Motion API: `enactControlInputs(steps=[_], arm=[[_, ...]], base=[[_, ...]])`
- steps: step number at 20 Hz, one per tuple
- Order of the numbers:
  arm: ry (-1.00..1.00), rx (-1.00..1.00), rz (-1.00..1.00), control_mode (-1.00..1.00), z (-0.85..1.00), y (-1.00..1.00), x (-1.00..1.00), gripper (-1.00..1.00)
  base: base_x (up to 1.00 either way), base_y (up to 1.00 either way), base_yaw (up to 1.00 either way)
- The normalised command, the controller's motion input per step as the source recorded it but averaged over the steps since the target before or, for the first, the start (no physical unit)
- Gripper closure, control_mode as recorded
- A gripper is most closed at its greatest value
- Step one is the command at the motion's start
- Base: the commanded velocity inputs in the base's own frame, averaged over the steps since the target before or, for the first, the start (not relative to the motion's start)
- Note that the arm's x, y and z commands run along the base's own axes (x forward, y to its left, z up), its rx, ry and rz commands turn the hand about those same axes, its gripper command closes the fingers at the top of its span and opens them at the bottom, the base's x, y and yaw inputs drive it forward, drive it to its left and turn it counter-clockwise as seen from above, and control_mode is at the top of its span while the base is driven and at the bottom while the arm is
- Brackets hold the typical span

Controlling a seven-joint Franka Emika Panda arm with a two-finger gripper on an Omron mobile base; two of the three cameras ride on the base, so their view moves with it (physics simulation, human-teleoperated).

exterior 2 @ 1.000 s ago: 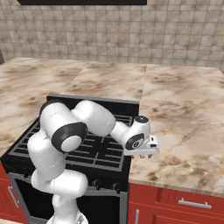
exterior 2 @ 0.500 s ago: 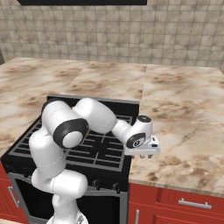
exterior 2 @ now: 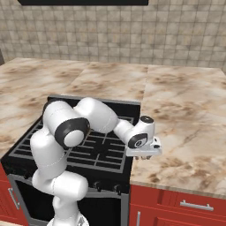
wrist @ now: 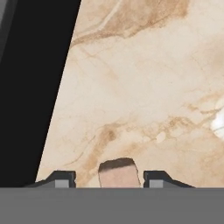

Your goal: Pick up the sugar cube(s) and place them in the saucepan with hot chocolate.

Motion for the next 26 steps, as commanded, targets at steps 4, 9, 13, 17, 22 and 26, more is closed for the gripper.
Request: enactControlInputs(steps=[4, 9, 13, 17, 22, 26], arm=[[0.0, 0.0, 0.02, -1.0, 0.0, 0.0, 0.0, 1.0], [0.0, 0.0, 0.0, -1.0, 0.0, 0.0, 0.0, 1.0], [0.0, 0.0, 0.0, -1.0, 0.02, 0.0, -0.19, 1.0], [-0.21, -0.01, -0.02, -1.0, 0.71, 0.33, -0.38, 1.0], [-0.25, 0.01, -0.04, -1.0, 1.0, 0.56, -0.45, 1.0], [-0.17, 0.01, -0.05, -1.0, 1.0, 0.79, -0.39, 1.0]], base=[[0.0, 0.0, 0.0], [0.0, 0.0, 0.0], [0.0, 0.0, 0.0], [0.0, 0.0, 0.0], [0.0, 0.0, 0.0], [0.0, 0.0, 0.0]])
